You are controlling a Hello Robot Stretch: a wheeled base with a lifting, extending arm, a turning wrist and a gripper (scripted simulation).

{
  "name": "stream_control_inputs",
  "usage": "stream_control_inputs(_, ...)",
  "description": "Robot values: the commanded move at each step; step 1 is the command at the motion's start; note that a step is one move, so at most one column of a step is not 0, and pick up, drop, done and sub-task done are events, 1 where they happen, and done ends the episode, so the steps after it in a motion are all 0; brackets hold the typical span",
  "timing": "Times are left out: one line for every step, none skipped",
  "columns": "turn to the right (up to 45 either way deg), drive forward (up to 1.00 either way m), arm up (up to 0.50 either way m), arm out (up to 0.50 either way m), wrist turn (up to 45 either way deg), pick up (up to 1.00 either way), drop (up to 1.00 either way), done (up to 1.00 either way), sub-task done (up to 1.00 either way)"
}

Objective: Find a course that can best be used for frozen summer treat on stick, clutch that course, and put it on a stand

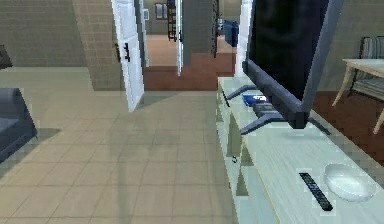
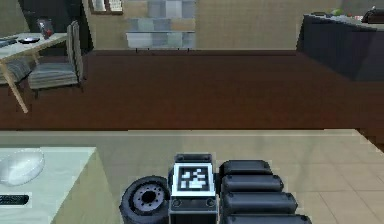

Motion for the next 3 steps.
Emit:
stream_control_inputs(0.0, 0.1, 0.0, 0.0, 0.0, 0.0, 0.0, 0.0, 0.0)
stream_control_inputs(-3.0, 0.0, 0.0, 0.0, 0.0, 0.0, 0.0, 0.0, 0.0)
stream_control_inputs(0.0, 1.0, 0.0, 0.0, 0.0, 0.0, 0.0, 0.0, 0.0)
